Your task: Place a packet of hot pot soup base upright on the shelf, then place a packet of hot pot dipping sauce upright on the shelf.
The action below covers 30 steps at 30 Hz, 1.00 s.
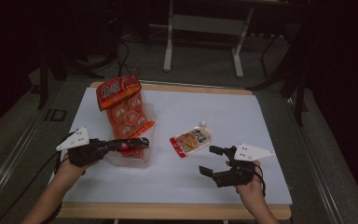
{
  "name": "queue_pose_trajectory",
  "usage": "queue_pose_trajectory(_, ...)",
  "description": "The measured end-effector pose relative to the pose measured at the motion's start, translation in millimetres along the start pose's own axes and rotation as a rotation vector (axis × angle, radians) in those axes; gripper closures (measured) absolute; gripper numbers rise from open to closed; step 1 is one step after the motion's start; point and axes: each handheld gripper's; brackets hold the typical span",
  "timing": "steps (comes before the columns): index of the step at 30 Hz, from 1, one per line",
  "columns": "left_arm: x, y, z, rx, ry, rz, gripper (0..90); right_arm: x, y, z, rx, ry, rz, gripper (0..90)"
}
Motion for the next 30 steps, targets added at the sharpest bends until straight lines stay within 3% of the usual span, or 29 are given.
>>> queue_pose_trajectory(5, 1.3, -1.8, 0.8, -0.023, 0.016, -0.009, 85.7, -0.3, 0.8, -0.6, 0.025, -0.022, -0.020, 17.1)
queue_pose_trajectory(7, 1.1, -1.7, 2.2, -0.021, 0.015, -0.008, 85.1, -0.6, 0.5, -1.5, 0.059, -0.029, -0.020, 16.5)
queue_pose_trajectory(9, 0.4, -1.8, 2.6, -0.027, 0.014, -0.008, 83.6, -0.7, 0.4, -0.9, 0.062, -0.012, -0.024, 13.9)
queue_pose_trajectory(13, 0.4, -2.1, -0.2, -0.032, -0.026, 0.002, 77.4, -0.1, -0.9, 1.7, 0.047, 0.041, -0.032, 13.9)
queue_pose_trajectory(16, -1.6, -4.2, -0.8, -0.064, -0.046, 0.026, 59.6, 0.5, -2.5, 3.5, 0.048, 0.062, -0.027, 13.1)
queue_pose_trajectory(18, -5.6, -5.6, 0.5, -0.078, -0.070, 0.035, 57.5, 0.5, -3.2, 4.0, 0.051, 0.069, -0.024, 12.6)
queue_pose_trajectory(19, -7.5, -5.9, 0.9, -0.081, -0.084, 0.037, 38.4, 0.3, -5.1, 5.4, 0.062, 0.074, -0.012, 12.1)
queue_pose_trajectory(21, -11.1, -6.5, 3.0, -0.083, -0.102, 0.056, 25.7, 0.0, -6.6, 7.0, 0.070, 0.076, -0.007, 11.5)
queue_pose_trajectory(22, -12.9, -6.5, 4.5, -0.075, -0.094, 0.051, 18.5, -0.1, -6.9, 7.6, 0.083, 0.074, -0.005, 10.9)
queue_pose_trajectory(23, -15.2, -6.3, 7.5, -0.094, -0.081, 0.053, 12.3, -0.7, -6.9, 8.2, 0.111, 0.070, -0.008, 10.8)
queue_pose_trajectory(26, -22.6, -6.1, 16.7, -0.140, -0.052, 0.076, 6.6, -0.9, -7.9, 11.4, 0.143, 0.076, 0.000, 10.8)
queue_pose_trajectory(30, -34.2, -6.9, 26.9, -0.164, -0.020, 0.095, 2.6, -1.4, -8.6, 18.0, 0.159, 0.084, 0.002, 11.1)
Point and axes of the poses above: each handheld gripper's, and its own axes: y roughly forward along the jaws, x roughly out of its underside, z roughly to its right, and after that the axes turned 4 degrees about -x, right-handed
